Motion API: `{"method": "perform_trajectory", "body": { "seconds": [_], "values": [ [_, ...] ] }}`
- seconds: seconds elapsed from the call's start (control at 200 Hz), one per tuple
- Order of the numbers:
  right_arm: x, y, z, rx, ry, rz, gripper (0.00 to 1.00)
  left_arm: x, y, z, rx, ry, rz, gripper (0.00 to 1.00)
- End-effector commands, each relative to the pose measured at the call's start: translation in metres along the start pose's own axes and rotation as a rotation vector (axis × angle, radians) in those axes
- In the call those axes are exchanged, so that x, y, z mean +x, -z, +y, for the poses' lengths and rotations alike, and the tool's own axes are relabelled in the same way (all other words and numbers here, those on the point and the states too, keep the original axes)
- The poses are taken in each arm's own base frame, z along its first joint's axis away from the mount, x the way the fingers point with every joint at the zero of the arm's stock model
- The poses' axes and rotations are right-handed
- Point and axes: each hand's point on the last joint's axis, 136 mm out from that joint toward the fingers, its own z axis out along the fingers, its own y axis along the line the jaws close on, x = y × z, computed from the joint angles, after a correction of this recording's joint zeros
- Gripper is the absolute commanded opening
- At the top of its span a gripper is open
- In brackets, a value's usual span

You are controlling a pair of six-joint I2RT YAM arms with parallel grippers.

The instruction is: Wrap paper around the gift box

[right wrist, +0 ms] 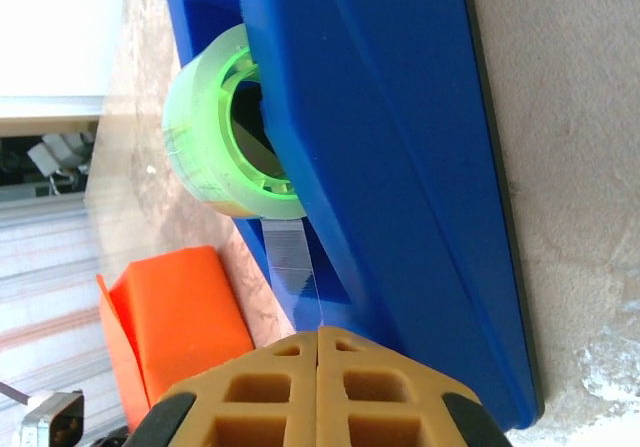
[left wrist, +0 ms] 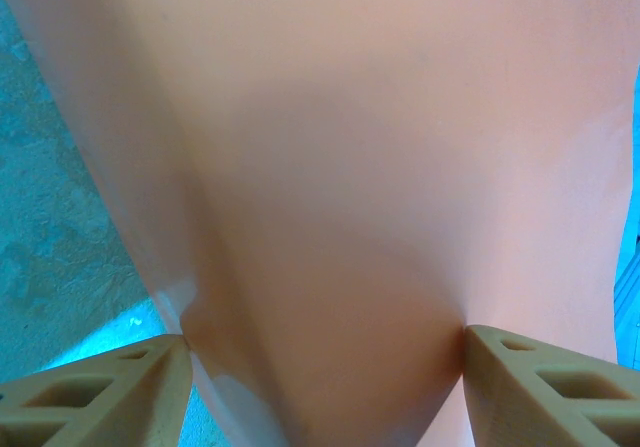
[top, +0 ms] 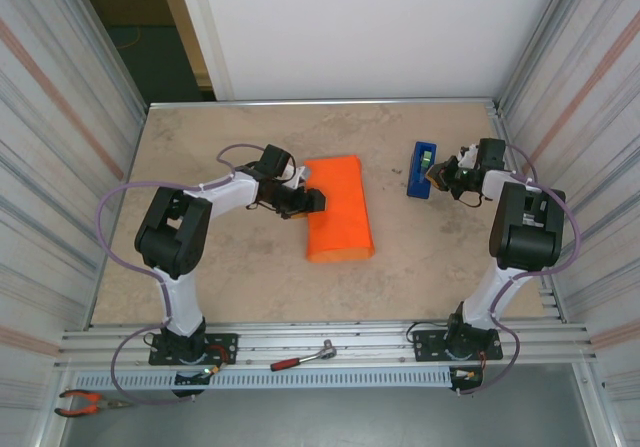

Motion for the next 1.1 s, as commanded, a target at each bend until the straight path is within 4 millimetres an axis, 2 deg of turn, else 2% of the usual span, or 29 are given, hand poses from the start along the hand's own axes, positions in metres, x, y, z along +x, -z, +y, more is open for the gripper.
{"method": "perform_trajectory", "body": {
  "seconds": [0.0, 0.205, 0.421, 0.747, 0.882, 0.937, 0.957, 1.022, 1.097],
  "values": [
    [0.003, 0.001, 0.022, -0.057, 0.033, 0.026, 0.0, 0.053, -0.016, 0.066, -0.235, 0.085, 0.154, 0.7],
    [0.004, 0.017, 0.043, -0.109, 0.042, -0.01, 0.0, 0.052, -0.016, 0.065, -0.234, 0.088, 0.152, 0.7],
    [0.013, 0.028, 0.053, -0.122, 0.055, -0.023, 0.0, 0.055, -0.017, 0.067, -0.235, 0.09, 0.158, 0.69],
    [0.026, 0.039, 0.052, -0.11, 0.043, -0.032, 0.0, 0.054, -0.017, 0.066, -0.232, 0.088, 0.153, 0.7],
    [0.022, 0.04, 0.043, -0.08, 0.036, -0.051, 0.0, 0.054, -0.017, 0.066, -0.232, 0.089, 0.156, 0.69],
    [0.017, 0.038, 0.038, -0.069, 0.025, -0.057, 0.24, 0.055, -0.017, 0.066, -0.232, 0.09, 0.156, 0.69],
    [0.015, 0.037, 0.036, -0.063, 0.02, -0.057, 0.29, 0.055, -0.017, 0.067, -0.232, 0.089, 0.156, 0.69],
    [0.007, 0.034, 0.032, -0.058, 0.013, -0.059, 0.34, 0.056, -0.017, 0.067, -0.232, 0.089, 0.158, 0.69],
    [0.002, 0.028, 0.028, -0.043, 0.012, -0.051, 0.35, 0.056, -0.018, 0.067, -0.232, 0.094, 0.158, 0.69]
  ]
}}
